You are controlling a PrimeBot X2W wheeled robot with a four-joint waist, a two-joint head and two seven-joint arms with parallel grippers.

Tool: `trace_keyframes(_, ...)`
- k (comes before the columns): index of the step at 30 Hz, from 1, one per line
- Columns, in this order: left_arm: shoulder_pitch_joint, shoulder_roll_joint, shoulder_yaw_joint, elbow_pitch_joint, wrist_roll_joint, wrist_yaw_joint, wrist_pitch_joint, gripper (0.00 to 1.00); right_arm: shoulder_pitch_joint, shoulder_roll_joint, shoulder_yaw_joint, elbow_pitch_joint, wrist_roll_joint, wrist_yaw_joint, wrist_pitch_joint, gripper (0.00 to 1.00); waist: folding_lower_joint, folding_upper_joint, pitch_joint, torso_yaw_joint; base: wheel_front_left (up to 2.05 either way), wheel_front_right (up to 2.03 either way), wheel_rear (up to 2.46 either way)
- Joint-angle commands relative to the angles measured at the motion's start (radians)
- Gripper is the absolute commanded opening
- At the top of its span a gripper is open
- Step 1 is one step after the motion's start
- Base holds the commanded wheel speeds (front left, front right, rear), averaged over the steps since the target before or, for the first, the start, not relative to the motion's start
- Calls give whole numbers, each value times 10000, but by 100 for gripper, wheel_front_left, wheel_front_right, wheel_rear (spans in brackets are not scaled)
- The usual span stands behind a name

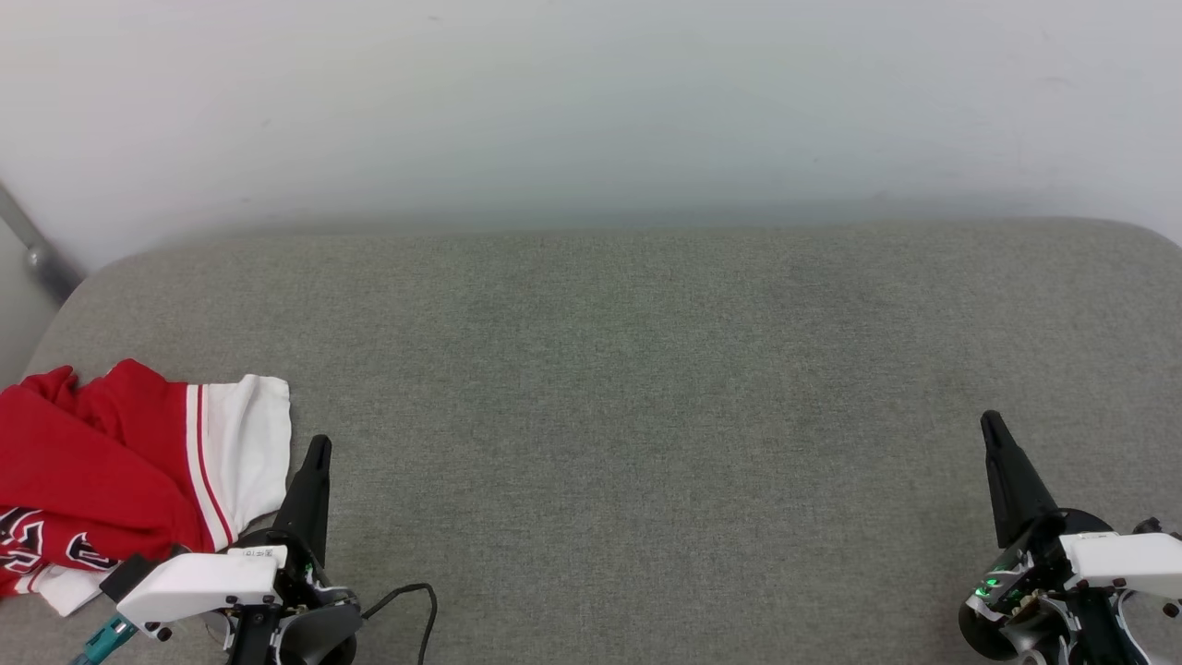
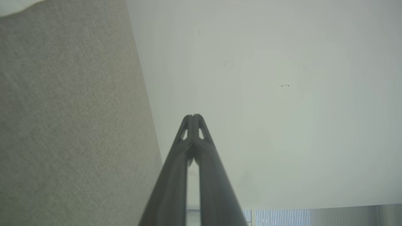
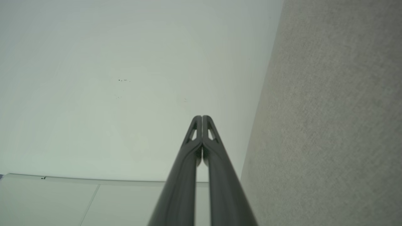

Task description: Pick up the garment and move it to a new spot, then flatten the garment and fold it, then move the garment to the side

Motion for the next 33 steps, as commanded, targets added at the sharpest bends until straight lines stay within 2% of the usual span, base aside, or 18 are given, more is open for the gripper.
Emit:
trace_keyframes(1,-73,-24,16,2,13,-25,15,0,-125,46,7,10,-46,-3,3,0,0,-1,0,0,0,0,0)
trace_keyframes(32,-73,-24,15,2,13,-25,14,0,-125,46,9,10,-45,-3,2,0,0,-1,0,0,0,0,0)
trace_keyframes(33,11,0,-9,30,-4,2,0,100,16,0,1,24,-1,2,-2,100,0,-1,0,0,0,0,0)
